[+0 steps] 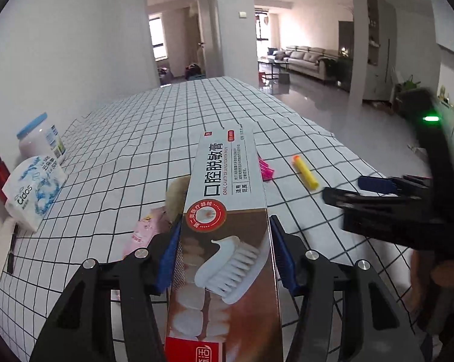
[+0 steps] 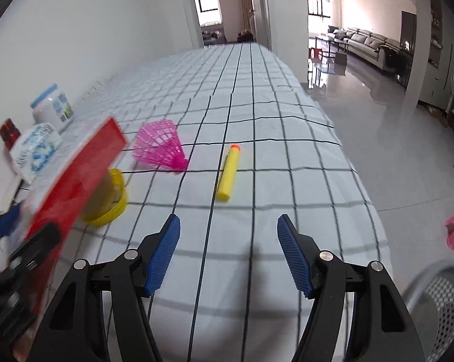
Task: Collect trash
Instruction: 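Grasp the yellow foam dart with the right gripper while the left gripper holds the box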
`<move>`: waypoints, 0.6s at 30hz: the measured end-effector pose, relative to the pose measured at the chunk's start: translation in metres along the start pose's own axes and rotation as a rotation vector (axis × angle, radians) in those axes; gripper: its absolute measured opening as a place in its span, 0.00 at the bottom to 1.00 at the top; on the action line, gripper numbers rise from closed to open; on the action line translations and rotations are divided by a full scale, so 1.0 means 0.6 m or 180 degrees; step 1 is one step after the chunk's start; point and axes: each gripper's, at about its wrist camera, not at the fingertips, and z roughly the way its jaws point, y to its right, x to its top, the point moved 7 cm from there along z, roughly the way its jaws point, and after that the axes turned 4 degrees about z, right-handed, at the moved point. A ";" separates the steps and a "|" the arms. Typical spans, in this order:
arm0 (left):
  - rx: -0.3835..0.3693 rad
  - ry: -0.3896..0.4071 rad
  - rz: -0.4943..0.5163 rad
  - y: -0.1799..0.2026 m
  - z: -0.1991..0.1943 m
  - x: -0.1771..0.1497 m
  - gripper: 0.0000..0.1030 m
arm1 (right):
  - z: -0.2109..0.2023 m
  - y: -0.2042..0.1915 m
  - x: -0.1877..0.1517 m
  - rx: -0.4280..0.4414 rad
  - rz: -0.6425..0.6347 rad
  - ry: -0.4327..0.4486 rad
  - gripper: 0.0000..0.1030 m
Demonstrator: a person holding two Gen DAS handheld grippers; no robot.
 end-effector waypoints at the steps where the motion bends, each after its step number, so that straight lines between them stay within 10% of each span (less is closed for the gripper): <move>1: -0.0004 -0.0003 -0.0014 -0.002 0.001 0.000 0.52 | 0.010 -0.002 0.007 -0.0034 -0.0018 -0.0033 0.63; 11: 0.0013 -0.0012 -0.0059 -0.002 0.002 -0.005 0.52 | 0.076 0.004 0.041 -0.0350 -0.0032 -0.0198 0.47; 15: 0.0018 0.0000 -0.0067 -0.002 0.000 -0.005 0.52 | 0.078 -0.002 0.043 -0.0382 -0.0105 -0.0158 0.12; 18: 0.0035 0.0001 -0.0057 -0.002 0.000 -0.006 0.52 | 0.071 -0.010 0.039 -0.0383 -0.0155 -0.0068 0.11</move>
